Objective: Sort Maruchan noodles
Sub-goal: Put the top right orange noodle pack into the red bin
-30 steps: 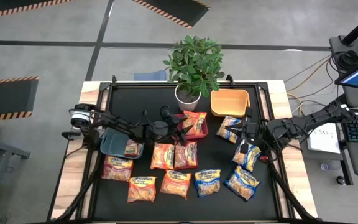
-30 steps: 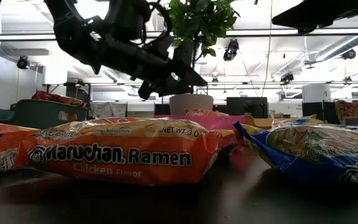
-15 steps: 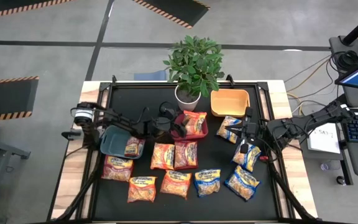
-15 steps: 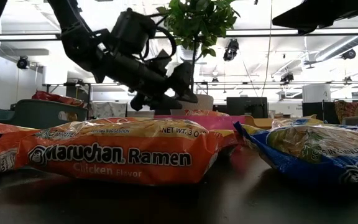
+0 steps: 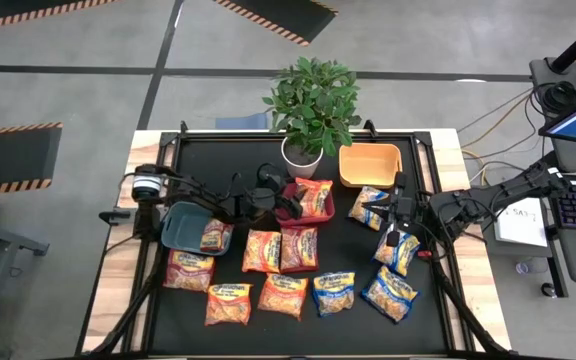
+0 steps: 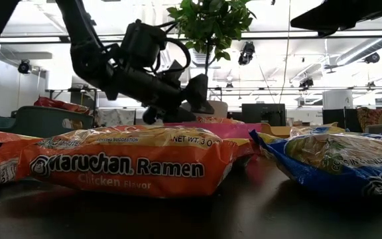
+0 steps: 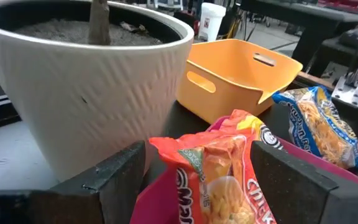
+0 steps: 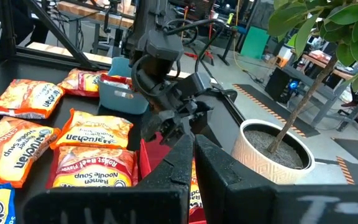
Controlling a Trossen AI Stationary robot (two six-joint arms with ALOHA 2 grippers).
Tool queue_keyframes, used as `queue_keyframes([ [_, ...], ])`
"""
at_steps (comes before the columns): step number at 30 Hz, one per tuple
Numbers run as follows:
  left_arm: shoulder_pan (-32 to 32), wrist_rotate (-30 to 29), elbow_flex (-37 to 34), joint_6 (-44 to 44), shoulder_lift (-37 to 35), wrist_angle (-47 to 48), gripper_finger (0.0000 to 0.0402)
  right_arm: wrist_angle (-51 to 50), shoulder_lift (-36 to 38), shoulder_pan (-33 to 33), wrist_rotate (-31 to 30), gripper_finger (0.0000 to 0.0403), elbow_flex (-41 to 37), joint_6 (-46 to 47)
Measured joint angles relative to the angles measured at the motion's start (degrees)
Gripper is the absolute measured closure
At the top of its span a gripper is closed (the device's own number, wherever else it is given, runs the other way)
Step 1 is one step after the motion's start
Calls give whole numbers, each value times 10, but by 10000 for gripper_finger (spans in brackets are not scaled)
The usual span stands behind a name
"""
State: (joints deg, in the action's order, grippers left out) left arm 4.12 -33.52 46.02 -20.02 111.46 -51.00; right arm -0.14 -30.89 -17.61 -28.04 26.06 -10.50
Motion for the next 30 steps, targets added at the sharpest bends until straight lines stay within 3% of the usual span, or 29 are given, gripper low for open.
queue_keyframes([
  [17, 0, 0, 1, -5, 24, -30, 139, 0, 0, 0, 0, 394, 0, 0],
  [25, 0, 2, 1, -17, 24, -16, 203, 0, 0, 0, 0, 394, 0, 0],
  [30, 0, 2, 1, -17, 24, -10, 274, 0, 0, 0, 0, 394, 0, 0],
])
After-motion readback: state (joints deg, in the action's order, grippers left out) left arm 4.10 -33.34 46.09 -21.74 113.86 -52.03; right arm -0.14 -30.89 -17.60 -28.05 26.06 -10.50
